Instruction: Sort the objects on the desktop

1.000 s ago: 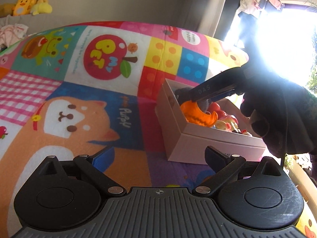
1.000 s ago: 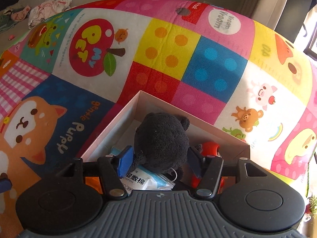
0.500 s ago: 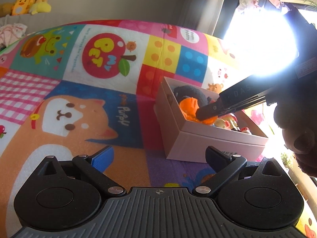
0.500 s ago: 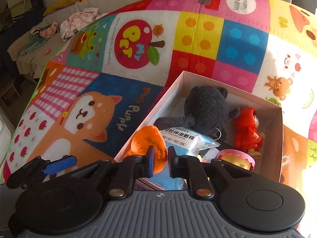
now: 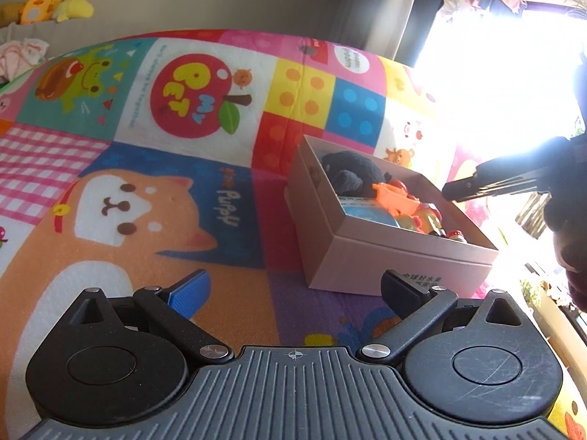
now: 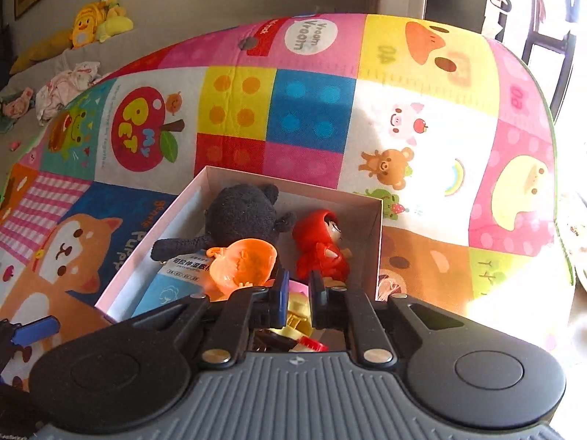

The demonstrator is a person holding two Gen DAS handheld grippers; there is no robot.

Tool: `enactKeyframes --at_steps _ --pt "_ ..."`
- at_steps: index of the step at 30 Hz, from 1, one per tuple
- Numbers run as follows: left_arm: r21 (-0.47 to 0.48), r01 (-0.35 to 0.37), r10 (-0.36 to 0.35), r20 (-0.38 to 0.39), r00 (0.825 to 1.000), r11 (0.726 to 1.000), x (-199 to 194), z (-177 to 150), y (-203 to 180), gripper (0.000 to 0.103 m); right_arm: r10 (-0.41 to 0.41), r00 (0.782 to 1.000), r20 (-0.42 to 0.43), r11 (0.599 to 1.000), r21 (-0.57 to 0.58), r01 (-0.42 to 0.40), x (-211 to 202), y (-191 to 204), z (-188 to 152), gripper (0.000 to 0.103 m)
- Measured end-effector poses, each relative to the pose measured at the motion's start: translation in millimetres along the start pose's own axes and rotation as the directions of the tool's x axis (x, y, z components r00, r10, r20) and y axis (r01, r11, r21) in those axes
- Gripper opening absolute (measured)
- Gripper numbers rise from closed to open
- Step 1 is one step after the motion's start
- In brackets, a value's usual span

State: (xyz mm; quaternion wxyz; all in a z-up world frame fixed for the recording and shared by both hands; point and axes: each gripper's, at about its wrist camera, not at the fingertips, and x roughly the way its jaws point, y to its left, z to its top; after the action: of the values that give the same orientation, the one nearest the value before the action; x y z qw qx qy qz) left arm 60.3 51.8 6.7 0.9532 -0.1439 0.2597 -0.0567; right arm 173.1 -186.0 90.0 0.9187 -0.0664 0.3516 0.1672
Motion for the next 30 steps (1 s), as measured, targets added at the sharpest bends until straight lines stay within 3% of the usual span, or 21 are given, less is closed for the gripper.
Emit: enactKeyframes --at_steps 2,3,4,5,9,13,16,18,21,25,30 --pt "0.006 0.003 -0.003 -0.006 1.0 1.0 1.0 -0.4 -1.1 0.103 0.042 0.998 0.042 0.999 0.024 -0.043 -22.9 5.3 -24.5 0.064" --pt "0.011 0.004 -0.004 -0.009 1.0 1.0 1.6 -0.8 -2.3 0.103 0.057 0.997 0.057 0.998 0.035 -0.059 -31.8 8.6 -38.4 0.076" --pt "0.019 0.01 -0.01 -0.014 1.0 1.0 2.2 -1.8 -3.6 0.103 0.064 0.996 0.069 0.997 0.042 -0.067 -38.9 12.6 -52.3 0.098" --pt "0.032 0.015 -0.014 -0.026 1.0 0.999 2.9 -2.9 -5.9 0.103 0.064 0.995 0.082 0.997 0.045 -0.068 -43.9 15.8 -63.5 0.103" --pt "0.129 -0.046 0.054 -0.061 0.997 0.991 -6.5 -10.8 -21.2 0.103 0.055 0.997 0.062 0.998 0.003 -0.055 -53.8 36.7 -114.9 0.103" --pt "0.206 -0.097 0.115 -0.076 0.991 0.974 -22.9 -25.0 -26.2 0.103 0.052 0.999 0.004 0.999 0.002 -0.052 -43.8 49.5 -144.4 0.103" --pt "0.232 -0.175 0.191 -0.05 0.98 0.957 -29.4 -28.6 -24.3 0.103 -0.049 0.998 -0.035 0.999 0.011 0.049 -25.5 50.1 -147.2 0.103" --pt "0.237 -0.208 0.227 -0.058 0.972 0.949 -26.1 -27.6 -22.2 0.103 -0.052 0.998 -0.041 0.995 0.078 0.055 -19.3 41.1 -142.3 0.103" --pt "0.251 -0.213 0.249 -0.12 0.961 0.944 -12.2 -28.0 -22.2 0.103 -0.11 0.993 -0.034 0.986 0.119 0.113 -10.3 35.6 -138.1 0.103" --pt "0.229 -0.204 0.237 -0.126 0.963 0.952 -8.7 -26.6 -18.4 0.103 -0.164 0.986 -0.001 0.976 0.143 0.162 -8.7 41.0 -141.9 0.103" --pt "0.231 -0.204 0.237 -0.125 0.963 0.951 -9.6 -27.7 -20.0 0.103 -0.106 0.994 0.031 0.988 0.113 0.102 -15.6 32.8 -149.4 0.103"
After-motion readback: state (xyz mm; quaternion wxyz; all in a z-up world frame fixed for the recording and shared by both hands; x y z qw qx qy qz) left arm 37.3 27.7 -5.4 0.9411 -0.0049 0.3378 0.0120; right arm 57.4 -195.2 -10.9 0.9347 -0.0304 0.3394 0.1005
